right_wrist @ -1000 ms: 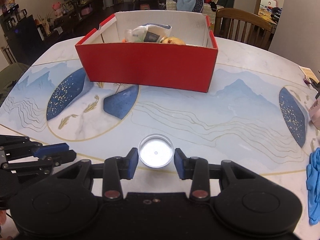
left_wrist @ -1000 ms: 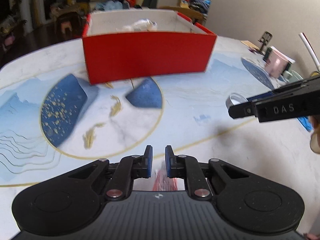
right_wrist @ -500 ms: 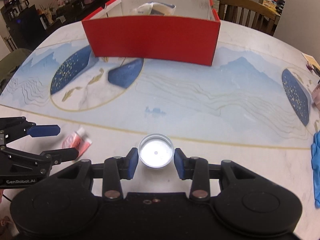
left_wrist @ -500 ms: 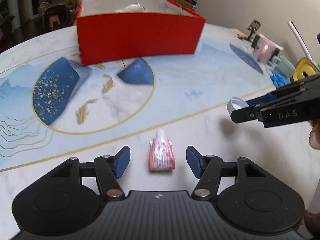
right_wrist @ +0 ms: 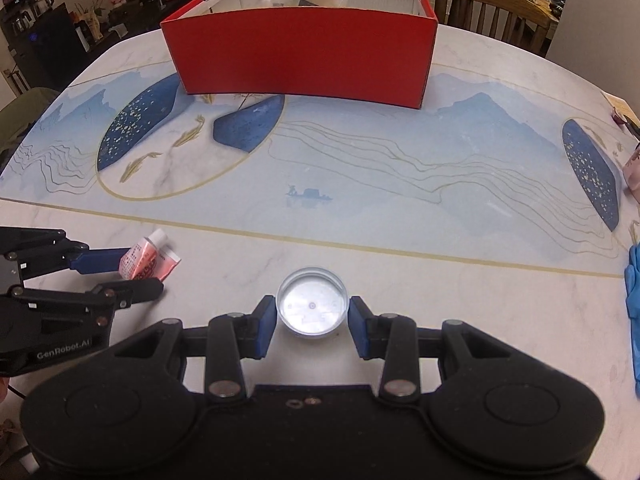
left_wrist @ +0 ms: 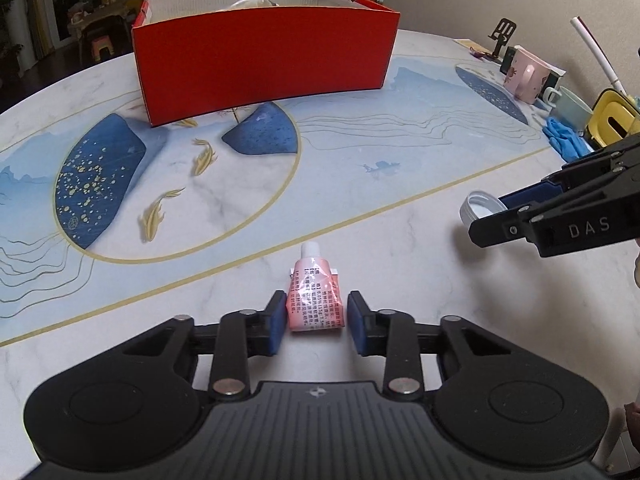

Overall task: Organize objects
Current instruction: 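Lift the pink tube and tin lid and carry them over the red shoebox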

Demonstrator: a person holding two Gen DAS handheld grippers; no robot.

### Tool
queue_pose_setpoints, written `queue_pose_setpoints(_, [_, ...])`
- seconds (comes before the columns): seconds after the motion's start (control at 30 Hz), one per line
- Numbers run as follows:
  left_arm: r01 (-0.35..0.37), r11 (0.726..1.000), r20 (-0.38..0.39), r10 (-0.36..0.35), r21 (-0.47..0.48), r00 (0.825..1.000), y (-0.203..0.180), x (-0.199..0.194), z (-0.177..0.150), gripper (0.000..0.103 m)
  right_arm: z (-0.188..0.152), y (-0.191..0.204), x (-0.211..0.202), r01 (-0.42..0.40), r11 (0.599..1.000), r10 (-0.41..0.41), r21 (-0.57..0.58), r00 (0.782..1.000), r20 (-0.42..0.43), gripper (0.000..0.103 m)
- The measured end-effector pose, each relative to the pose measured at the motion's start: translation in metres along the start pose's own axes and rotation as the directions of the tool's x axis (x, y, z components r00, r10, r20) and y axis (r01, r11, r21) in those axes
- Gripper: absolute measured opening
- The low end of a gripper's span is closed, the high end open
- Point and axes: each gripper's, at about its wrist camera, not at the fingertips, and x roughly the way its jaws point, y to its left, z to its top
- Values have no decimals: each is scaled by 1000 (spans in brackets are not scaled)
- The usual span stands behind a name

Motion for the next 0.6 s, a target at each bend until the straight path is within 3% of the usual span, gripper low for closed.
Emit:
queue_pose_setpoints(0.27, [-3,999,-9,2,-35,1000,7,0,9,28,2,3,2,-19,1000,19,-6,1000,-6,38])
queue_pose_setpoints(0.6, [-1,999,80,3,-35,997,13,-15,54,27,34,-2,-12,-42,999,42,-7,996,83,38])
